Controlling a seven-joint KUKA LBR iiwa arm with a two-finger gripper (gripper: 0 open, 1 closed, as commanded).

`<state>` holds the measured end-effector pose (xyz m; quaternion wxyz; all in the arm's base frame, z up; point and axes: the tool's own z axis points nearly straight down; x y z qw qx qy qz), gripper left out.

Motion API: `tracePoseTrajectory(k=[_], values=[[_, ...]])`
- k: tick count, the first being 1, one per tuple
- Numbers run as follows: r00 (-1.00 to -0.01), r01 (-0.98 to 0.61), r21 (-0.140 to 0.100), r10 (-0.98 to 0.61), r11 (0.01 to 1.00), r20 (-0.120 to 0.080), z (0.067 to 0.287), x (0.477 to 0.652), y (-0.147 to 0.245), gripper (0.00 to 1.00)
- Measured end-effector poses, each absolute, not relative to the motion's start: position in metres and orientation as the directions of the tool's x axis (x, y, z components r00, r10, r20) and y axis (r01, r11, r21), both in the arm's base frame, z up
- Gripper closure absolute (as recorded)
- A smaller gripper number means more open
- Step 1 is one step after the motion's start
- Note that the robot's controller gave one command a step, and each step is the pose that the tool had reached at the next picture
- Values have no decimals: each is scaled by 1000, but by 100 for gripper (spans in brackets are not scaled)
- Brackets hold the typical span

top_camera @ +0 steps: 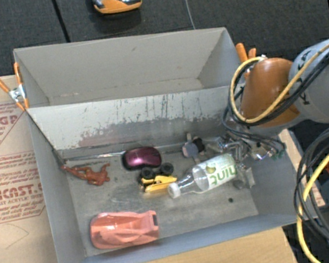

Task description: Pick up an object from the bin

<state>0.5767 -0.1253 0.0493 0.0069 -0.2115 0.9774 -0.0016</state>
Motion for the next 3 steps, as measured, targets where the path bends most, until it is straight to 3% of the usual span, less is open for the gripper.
tracePoseTrajectory(k=[1, 2, 3], values=[[-791, -612, 0, -612, 791, -3, 70, 576, -91, 100], [-791, -612, 0, -612, 791, -2, 70, 576, -91, 100], [-789, -614, 5, -614, 789, 3, 119, 573, -85, 100]])
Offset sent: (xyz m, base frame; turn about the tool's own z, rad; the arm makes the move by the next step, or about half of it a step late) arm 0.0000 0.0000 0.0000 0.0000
